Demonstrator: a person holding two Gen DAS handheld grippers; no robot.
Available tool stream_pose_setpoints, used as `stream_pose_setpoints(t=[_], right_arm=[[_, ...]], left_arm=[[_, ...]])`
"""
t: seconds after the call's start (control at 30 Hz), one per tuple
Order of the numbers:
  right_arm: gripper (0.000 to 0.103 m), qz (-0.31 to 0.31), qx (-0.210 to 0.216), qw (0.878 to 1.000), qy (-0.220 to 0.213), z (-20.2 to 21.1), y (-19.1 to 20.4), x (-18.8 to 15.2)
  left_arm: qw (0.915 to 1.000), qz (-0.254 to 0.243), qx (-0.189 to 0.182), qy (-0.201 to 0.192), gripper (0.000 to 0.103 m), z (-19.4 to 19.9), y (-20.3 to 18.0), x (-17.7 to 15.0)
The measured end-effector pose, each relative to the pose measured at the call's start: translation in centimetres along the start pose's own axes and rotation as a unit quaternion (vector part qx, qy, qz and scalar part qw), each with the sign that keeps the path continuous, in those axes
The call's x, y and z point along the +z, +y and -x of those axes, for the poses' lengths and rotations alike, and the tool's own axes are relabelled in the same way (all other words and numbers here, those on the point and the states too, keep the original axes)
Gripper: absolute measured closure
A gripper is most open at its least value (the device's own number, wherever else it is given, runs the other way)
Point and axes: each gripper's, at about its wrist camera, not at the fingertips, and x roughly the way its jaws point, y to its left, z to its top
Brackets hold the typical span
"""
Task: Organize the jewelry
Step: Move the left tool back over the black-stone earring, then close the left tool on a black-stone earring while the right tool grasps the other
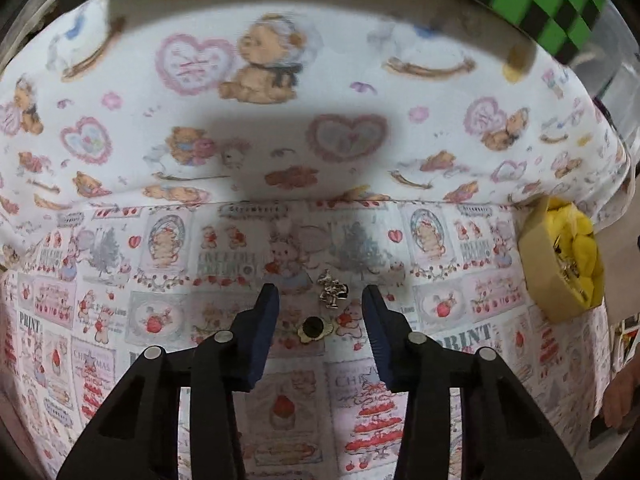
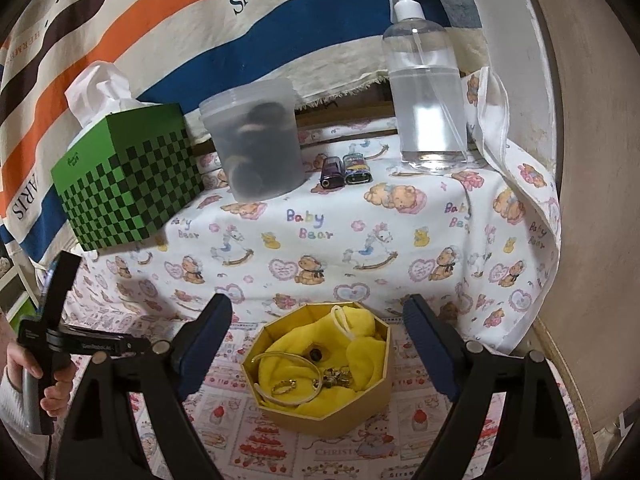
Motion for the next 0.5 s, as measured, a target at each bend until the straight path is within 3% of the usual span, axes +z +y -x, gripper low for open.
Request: stream_pose_setpoints(t=[0.1, 0.13, 0.23, 0.5], right_arm=[[0.017, -0.001, -0.001, 1.0, 0.0, 0.0, -0.1, 0.0], [0.017, -0.001, -0.001, 1.0, 0.0, 0.0, -0.1, 0.0], [0.017, -0.001, -0.001, 1.0, -0.002, 0.1, -0.1, 0.0], [0.017, 0.017, 0.009, 1.0, -0.005, 0.7, 1.9, -0.1]], left_arm=[[1.0, -0.003, 0.001, 0.001, 0.08, -0.3, -0.4, -0.1], [1.0, -0.002, 0.001, 0.003, 0.091, -0.4, -0.5, -0.1], [0.9999, 0.004, -0.007, -0.015, 0.097, 0.5, -0.4, -0.1], [0.9967, 0.015, -0.012, -0.079, 0.097, 6.9, 2.2, -1.7]])
